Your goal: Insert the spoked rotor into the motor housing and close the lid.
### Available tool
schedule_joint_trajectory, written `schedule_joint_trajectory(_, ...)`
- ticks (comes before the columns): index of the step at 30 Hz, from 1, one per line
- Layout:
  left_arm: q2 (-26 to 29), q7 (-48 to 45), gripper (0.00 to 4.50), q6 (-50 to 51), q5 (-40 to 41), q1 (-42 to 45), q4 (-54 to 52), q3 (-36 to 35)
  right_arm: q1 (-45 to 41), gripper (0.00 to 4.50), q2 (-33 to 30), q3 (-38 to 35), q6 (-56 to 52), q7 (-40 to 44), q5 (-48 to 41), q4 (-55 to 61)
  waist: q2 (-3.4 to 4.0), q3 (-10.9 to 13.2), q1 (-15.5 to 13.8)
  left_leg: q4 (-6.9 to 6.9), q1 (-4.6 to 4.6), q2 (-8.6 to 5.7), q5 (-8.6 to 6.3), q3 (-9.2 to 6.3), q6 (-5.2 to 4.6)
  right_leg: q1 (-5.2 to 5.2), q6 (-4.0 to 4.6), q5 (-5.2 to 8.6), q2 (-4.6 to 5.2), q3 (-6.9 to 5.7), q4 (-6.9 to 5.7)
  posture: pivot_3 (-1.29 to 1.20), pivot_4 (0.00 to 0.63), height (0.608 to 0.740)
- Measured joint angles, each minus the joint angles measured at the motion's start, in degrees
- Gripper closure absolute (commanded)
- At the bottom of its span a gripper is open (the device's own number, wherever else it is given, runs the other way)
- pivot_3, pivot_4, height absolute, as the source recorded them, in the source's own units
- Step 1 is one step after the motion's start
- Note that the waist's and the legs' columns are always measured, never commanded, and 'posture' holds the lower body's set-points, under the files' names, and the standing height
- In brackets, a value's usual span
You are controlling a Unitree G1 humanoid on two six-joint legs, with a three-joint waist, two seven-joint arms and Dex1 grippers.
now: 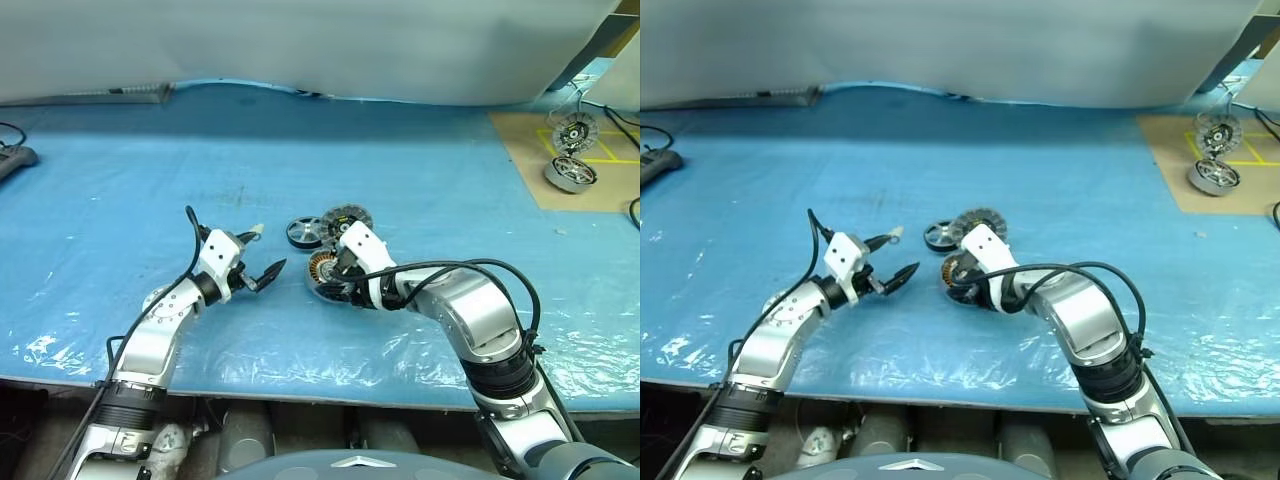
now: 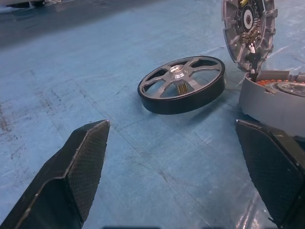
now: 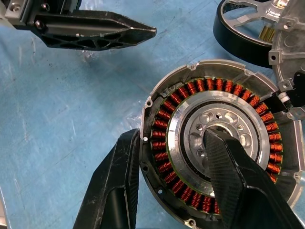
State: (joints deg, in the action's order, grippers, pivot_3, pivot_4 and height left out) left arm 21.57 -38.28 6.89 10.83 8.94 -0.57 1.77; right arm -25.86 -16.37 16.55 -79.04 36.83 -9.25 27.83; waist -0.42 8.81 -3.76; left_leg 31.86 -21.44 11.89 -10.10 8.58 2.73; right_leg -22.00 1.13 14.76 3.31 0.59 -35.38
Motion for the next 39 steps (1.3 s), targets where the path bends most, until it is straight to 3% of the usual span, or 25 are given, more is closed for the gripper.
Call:
schedule_joint_trajectory(1,0.01,-0.01,0.0,0.01,0.03,-0.01,-0.03,0.0,0.1,2.81,0.17,0.21,0.39,-0.57,-0.07,-0.09,0.0,0.0,0.0,-0.05,0.05,-0.01,0.0,0.0,0.0,0.0,-0.02,-0.01,-0.01,0.05,0.0,0.0,0.15,0.74)
schedule_joint_trajectory(8,0.32,-0.24,0.0,0.01,0.21,-0.08,-0.2,0.0,-0.11,0.51,1.47,0.73,0.61,-1.97,-3.87,-1.01,0.05,0.03,-0.18,-0.26,0.18,-0.11,0.0,0.01,0.01,-0.17,-0.17,-0.04,0.0,0.54,0.08,0.0,0.15,0.74)
schedule_joint_trajectory(18,-0.07,-0.27,0.0,-0.14,0.2,0.74,0.46,0.19,-3.85,0.51,-0.4,-3.97,-6.26,-2.64,-10.36,0.35,0.06,0.05,-0.34,-0.47,-0.09,-0.17,-0.03,0.09,0.09,-0.4,-0.23,-0.09,-0.03,0.46,0.19,0.0,0.15,0.74)
schedule_joint_trajectory(24,-0.3,-0.81,0.0,-0.26,0.31,1.71,1.44,0.22,-2.41,0.51,-6.44,-10.73,-7.31,1.18,-16.83,4.54,0.06,0.05,-0.77,-0.53,-0.12,-0.17,-0.04,0.09,0.11,-0.34,-0.23,-0.09,-0.03,0.41,0.34,0.0,0.15,0.74)
schedule_joint_trajectory(27,0.06,-1.69,0.0,-0.25,0.79,1.94,2.81,-0.07,3.33,0.51,-11.31,-13.36,-0.26,4.77,-18.95,6.78,0.05,0.05,-1.52,-0.55,-0.12,-0.16,-0.05,0.15,0.12,-0.3,-0.23,-0.09,-0.03,0.38,0.44,0.0,0.15,0.74)
schedule_joint_trajectory(30,0.17,-1.61,0.0,-0.09,1.35,3.92,6.91,-0.8,11.14,0.51,-13.84,-15.09,13.61,7.19,-17.96,7.0,0.05,0.05,-1.79,-0.53,-0.12,-0.14,-0.05,0.2,0.12,-0.31,-0.23,-0.09,-0.04,0.37,0.4,0.0,0.15,0.74)
schedule_joint_trajectory(35,0.21,-1.51,0.0,0.19,1.5,9.57,14.18,-2.11,21.83,0.51,-10.69,-15.91,40.42,5.32,-10.74,2.49,0.04,0.05,-1.72,-0.38,-0.14,-0.16,-0.05,0.2,0.1,-0.29,-0.24,-0.1,-0.02,0.36,0.37,0.0,0.15,0.74)
schedule_joint_trajectory(39,0.09,-1.28,0.0,-0.17,0.2,15.19,22.15,-1.94,25.4,0.51,-8.18,-14.0,52.89,2.52,-5.21,-5.44,0.04,0.05,-1.54,-0.23,-0.19,-0.17,-0.05,0.2,0.1,-0.28,-0.25,-0.1,-0.02,0.39,0.37,0.0,0.15,0.74)
